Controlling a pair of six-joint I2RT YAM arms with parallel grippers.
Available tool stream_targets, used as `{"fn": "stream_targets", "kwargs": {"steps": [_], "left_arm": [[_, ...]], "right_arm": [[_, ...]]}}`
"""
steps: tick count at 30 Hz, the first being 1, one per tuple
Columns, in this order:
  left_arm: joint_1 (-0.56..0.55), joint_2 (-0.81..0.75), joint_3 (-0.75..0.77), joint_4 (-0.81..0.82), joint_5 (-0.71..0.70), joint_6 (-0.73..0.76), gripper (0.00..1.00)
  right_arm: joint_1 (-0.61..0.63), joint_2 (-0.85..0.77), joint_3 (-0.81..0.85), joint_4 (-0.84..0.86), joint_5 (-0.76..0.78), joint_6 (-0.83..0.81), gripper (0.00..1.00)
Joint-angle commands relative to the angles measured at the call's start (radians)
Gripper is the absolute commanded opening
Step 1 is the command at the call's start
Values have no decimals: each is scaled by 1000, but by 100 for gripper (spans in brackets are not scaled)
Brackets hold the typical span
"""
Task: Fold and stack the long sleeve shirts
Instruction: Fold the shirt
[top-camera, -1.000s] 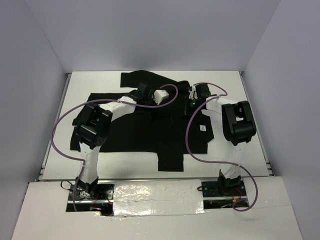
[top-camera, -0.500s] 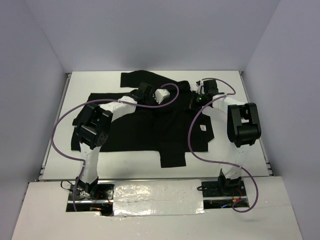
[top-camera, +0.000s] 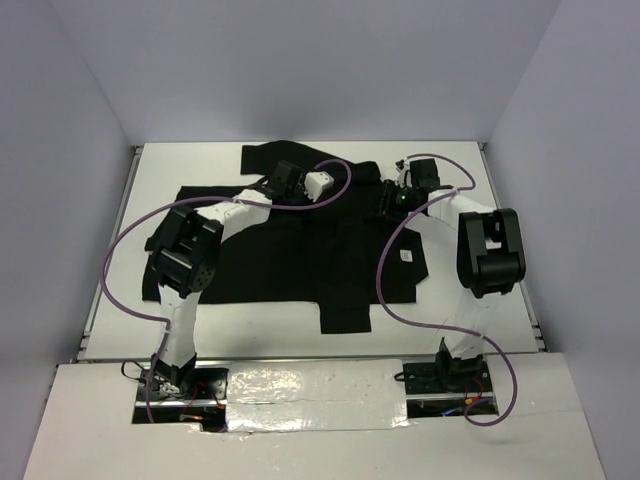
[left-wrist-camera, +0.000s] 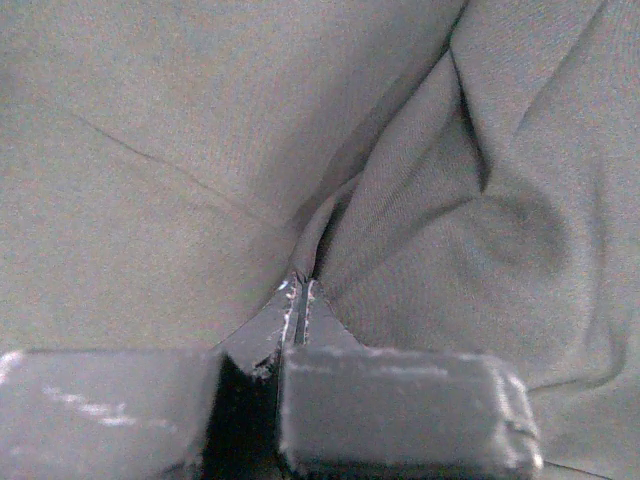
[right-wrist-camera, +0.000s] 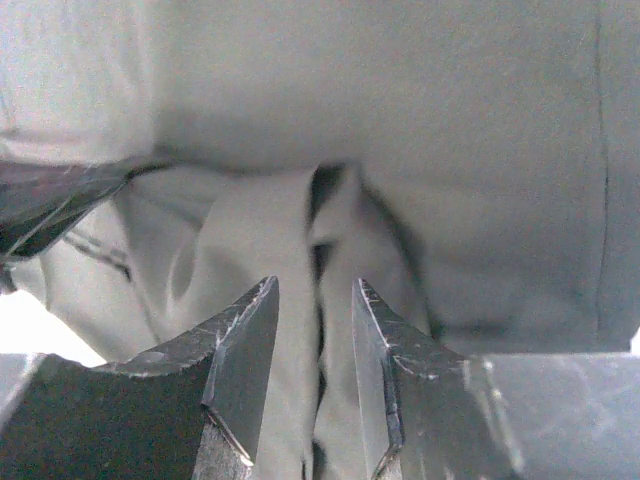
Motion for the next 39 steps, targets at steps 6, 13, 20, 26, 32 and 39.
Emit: {"fn": "stream_targets", "kwargs": {"steps": [6,13,20,26,32,39], "left_arm": [[-7,-16,27,11,28,-48,0],[-7,-10,32,-1,17,-27,0],[-7,-7,36,-8,15,-27,0],[-7,-7,38,-14,7,-20,0],[-7,-6,42,-12,7,-19,0],[-7,-7,38,-14,4,-14,0]], "right_arm": [[36,-267,-188,108,23,5,42],[61,-203,-257,114,-14,58,41],[61,-114,-193,94,-20,61,44],[61,-59,-185,73,8,56,44],[61,-54,-194,102,-32,55,42],[61,-63,-210,143,-83,56,10]]}}
